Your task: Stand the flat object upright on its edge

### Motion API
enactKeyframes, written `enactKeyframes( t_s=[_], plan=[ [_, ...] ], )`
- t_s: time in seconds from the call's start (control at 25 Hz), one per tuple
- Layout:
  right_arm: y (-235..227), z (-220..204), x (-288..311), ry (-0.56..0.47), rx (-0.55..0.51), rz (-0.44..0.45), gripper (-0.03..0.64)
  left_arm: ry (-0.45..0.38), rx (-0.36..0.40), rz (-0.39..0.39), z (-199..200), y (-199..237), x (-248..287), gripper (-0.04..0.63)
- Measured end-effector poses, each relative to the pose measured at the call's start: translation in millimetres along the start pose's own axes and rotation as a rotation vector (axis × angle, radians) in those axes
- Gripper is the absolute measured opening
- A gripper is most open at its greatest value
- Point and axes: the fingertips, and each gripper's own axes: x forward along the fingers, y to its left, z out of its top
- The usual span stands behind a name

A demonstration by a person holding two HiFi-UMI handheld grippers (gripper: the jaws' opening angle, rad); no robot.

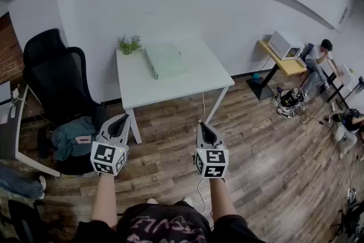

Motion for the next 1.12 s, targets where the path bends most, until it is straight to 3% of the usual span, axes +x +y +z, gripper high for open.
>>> enactKeyframes(
  t_s=[0.8, 1.12],
  plan=[
    [9.8, -11.7, 2.5, 0.021, -0.001, -0.003, 0.028, 0.014, -0.008, -0.034, -15.7, -0.9, -4.7, 0.014],
    [-4.7, -10.9, 26.4, 0.028, -0.001, -0.008, 0.028, 0.028, -0.011, -0.05, -21.9, 1.0, 24.1, 0.014]
  ],
)
